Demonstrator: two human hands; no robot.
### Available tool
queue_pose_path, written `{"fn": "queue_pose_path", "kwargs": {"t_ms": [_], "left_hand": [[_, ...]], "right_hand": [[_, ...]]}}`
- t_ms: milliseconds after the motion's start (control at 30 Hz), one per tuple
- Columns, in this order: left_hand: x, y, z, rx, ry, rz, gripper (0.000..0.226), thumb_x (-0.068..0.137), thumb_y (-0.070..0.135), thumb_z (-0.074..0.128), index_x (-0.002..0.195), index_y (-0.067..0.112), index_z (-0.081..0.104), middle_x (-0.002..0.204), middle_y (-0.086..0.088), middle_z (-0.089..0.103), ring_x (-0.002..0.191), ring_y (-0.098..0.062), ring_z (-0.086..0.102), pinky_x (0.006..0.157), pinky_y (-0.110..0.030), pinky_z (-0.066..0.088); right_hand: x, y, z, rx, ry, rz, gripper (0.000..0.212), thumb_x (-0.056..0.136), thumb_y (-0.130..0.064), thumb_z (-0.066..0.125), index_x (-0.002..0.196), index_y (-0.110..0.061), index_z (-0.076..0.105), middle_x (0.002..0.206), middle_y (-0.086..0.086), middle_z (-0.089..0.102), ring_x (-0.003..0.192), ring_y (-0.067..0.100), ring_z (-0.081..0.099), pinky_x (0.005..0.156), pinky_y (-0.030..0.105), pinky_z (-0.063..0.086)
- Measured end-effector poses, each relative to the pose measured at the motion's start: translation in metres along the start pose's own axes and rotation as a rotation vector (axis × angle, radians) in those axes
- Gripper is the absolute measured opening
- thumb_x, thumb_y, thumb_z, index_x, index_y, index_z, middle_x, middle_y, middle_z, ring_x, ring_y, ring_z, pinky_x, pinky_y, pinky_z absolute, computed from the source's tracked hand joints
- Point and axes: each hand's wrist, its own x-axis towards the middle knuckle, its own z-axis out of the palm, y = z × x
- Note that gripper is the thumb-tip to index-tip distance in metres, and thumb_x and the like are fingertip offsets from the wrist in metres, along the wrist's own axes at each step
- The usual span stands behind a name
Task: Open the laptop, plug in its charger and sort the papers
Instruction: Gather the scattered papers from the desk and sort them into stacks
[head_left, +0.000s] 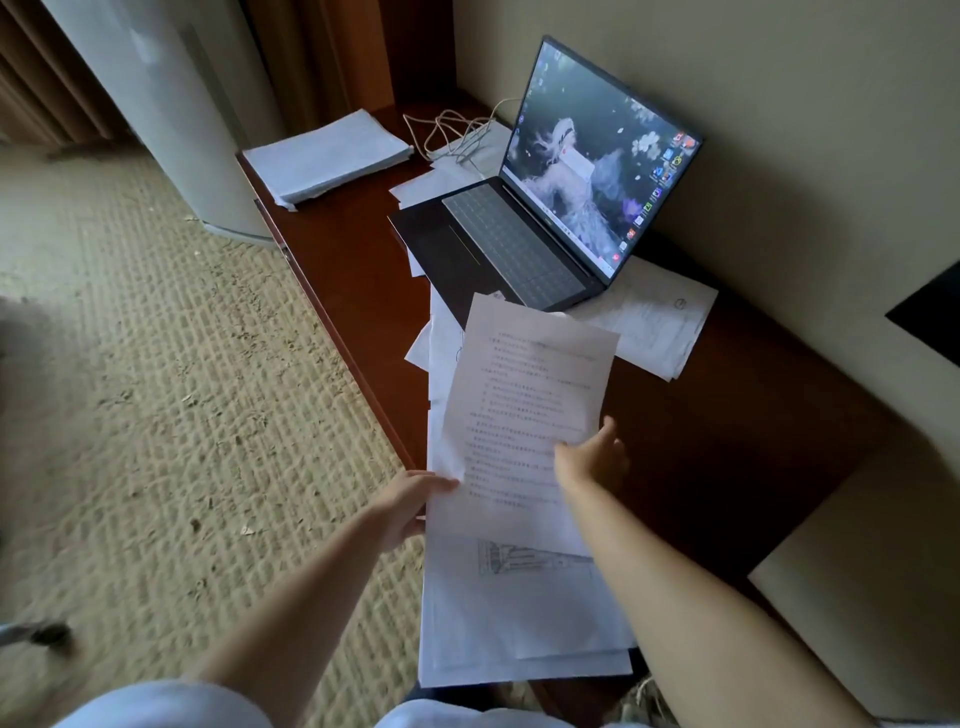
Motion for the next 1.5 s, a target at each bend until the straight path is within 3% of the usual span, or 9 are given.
{"fn": "queue_pose_path", "kwargs": {"t_ms": [167, 333, 533, 733, 833, 967, 1100, 1267, 1500], "left_hand": [[-0.007, 0.002, -0.003, -0.009, -0.154, -0.014, 0.046, 0.069, 0.002, 0.060, 0.114, -0.004, 0.060, 0.109, -0.018, 0.068, 0.095, -0.029, 0.065, 0.080, -0.035, 0.056], [-0.016, -0.003, 0.005, 0.063, -0.234, 0.048, 0.055, 0.059, -0.009, 0.050, 0.112, -0.001, 0.062, 0.117, -0.020, 0.065, 0.112, -0.035, 0.061, 0.098, -0.048, 0.048], [-0.031, -0.007, 0.021, 0.133, -0.094, 0.046, 0.029, 0.073, -0.018, 0.049, 0.068, 0.010, 0.050, 0.079, -0.012, 0.059, 0.075, -0.025, 0.058, 0.061, -0.028, 0.047], [-0.024, -0.020, 0.025, 0.029, 0.048, 0.083, 0.010, 0.085, 0.012, 0.062, 0.093, 0.009, 0.068, 0.124, -0.006, 0.059, 0.118, -0.026, 0.053, 0.104, -0.048, 0.041], [-0.028, -0.021, 0.031, -0.046, 0.188, 0.082, 0.012, 0.083, 0.003, 0.053, 0.077, 0.009, 0.060, 0.118, -0.010, 0.059, 0.101, -0.025, 0.056, 0.088, -0.034, 0.046], [-0.022, -0.027, 0.031, -0.098, 0.240, 0.155, 0.028, 0.086, 0.015, 0.063, 0.113, 0.017, 0.057, 0.124, -0.013, 0.058, 0.105, -0.028, 0.060, 0.082, -0.038, 0.053], [-0.019, -0.032, 0.032, -0.090, 0.260, 0.136, 0.060, 0.085, 0.007, 0.062, 0.137, 0.025, 0.039, 0.127, -0.009, 0.056, 0.103, -0.030, 0.063, 0.082, -0.046, 0.056], [-0.022, -0.030, 0.041, -0.117, 0.288, 0.115, 0.036, 0.082, -0.007, 0.041, 0.108, 0.006, 0.064, 0.093, -0.010, 0.069, 0.078, -0.027, 0.067, 0.066, -0.038, 0.059], [-0.013, -0.016, 0.041, -0.139, 0.333, 0.131, 0.033, 0.085, 0.000, 0.038, 0.106, 0.009, 0.063, 0.100, -0.013, 0.066, 0.086, -0.031, 0.064, 0.082, -0.046, 0.057]], "right_hand": [[0.003, 0.002, -0.005, 0.205, -0.065, -0.020, 0.049, 0.086, -0.008, 0.061, 0.133, -0.010, 0.047, 0.104, 0.006, 0.059, 0.099, 0.022, 0.058, 0.089, 0.036, 0.048], [-0.011, 0.015, -0.013, 0.007, -0.071, -0.054, 0.042, 0.082, -0.016, 0.066, 0.123, -0.012, 0.055, 0.123, 0.010, 0.054, 0.110, 0.029, 0.057, 0.089, 0.038, 0.052], [-0.019, 0.037, -0.021, 0.149, -0.149, 0.019, 0.036, 0.085, -0.014, 0.067, 0.119, -0.011, 0.056, 0.122, 0.010, 0.059, 0.107, 0.031, 0.059, 0.091, 0.040, 0.051], [-0.029, 0.049, -0.025, 0.044, -0.197, -0.066, 0.036, 0.087, -0.021, 0.063, 0.122, -0.014, 0.057, 0.123, 0.006, 0.059, 0.111, 0.027, 0.057, 0.088, 0.031, 0.049], [-0.033, 0.053, -0.029, -0.048, -0.090, 0.009, 0.044, 0.086, -0.021, 0.061, 0.129, -0.016, 0.049, 0.132, 0.010, 0.047, 0.120, 0.030, 0.047, 0.093, 0.039, 0.048], [-0.034, 0.064, -0.040, -0.224, -0.033, 0.050, 0.057, 0.084, -0.025, 0.062, 0.135, -0.016, 0.038, 0.140, 0.011, 0.032, 0.127, 0.032, 0.034, 0.099, 0.042, 0.037], [-0.026, 0.072, -0.041, -0.116, 0.009, -0.035, 0.035, 0.083, -0.007, 0.055, 0.117, -0.009, 0.054, 0.123, 0.015, 0.053, 0.111, 0.036, 0.054, 0.087, 0.042, 0.050], [-0.035, 0.080, -0.057, -0.112, -0.132, -0.111, 0.023, 0.083, -0.003, 0.039, 0.062, -0.013, 0.040, 0.066, 0.003, 0.043, 0.058, 0.022, 0.040, 0.052, 0.026, 0.028], [-0.033, 0.091, -0.069, -0.229, -0.206, -0.058, 0.015, 0.079, -0.009, 0.043, 0.064, -0.011, 0.045, 0.069, 0.003, 0.051, 0.063, 0.025, 0.047, 0.052, 0.026, 0.033]]}}
